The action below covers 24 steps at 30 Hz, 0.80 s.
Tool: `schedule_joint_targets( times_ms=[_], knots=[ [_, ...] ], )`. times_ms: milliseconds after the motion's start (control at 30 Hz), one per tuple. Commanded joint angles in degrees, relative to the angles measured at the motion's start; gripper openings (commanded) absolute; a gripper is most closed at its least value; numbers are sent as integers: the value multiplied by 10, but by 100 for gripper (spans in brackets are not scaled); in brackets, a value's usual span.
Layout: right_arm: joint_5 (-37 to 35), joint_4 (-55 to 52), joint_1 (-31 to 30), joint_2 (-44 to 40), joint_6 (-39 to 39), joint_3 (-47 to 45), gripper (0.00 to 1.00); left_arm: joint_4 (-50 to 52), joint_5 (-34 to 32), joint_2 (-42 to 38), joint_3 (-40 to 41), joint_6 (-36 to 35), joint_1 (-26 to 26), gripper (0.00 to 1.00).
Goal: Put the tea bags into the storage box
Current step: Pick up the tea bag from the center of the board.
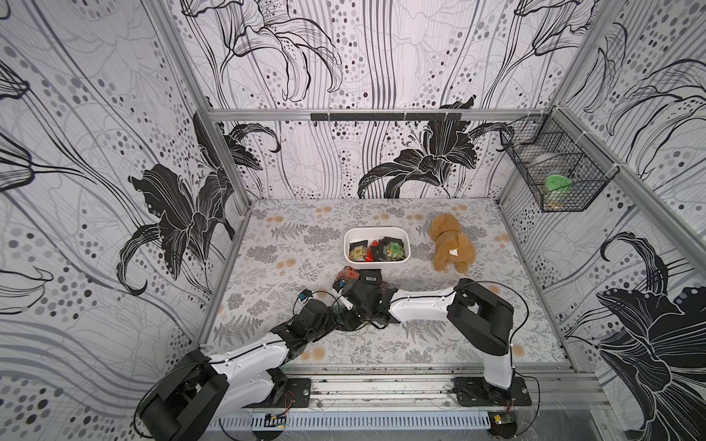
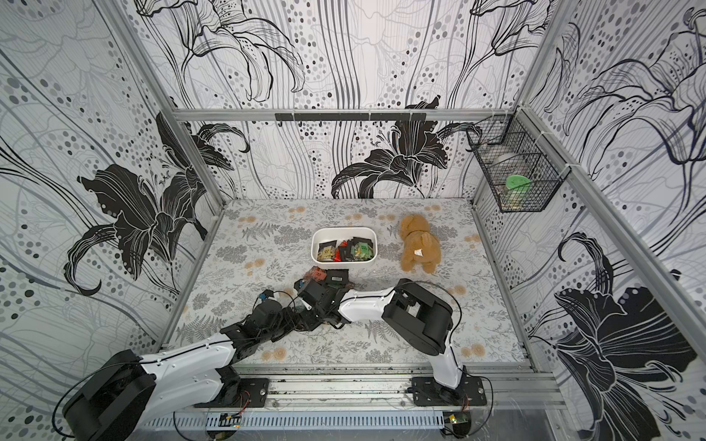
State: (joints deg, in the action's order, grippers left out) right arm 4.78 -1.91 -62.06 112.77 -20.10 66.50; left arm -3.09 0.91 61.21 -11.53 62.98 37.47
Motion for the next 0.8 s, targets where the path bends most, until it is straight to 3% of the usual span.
schedule_joint_targets(
  times_ms=[0,300,467,567,767],
  knots=[
    [4,9,1,-18,-5,-31,0,45,-12,-15,4,8,4,0],
    [-51,151,1,-182,1,-171,1,165,-73,-127,-13,28,4,0],
    [-154,177,5,-269,-10,-237,4,241,-101,-198,-41,34,4,0],
    [-205,172,36,-312,-42,-269,8,289,-124,-227,-69,29,4,0],
    [-202,174,146,-394,-119,-344,13,341,-154,-224,-151,3,4,0]
  ],
)
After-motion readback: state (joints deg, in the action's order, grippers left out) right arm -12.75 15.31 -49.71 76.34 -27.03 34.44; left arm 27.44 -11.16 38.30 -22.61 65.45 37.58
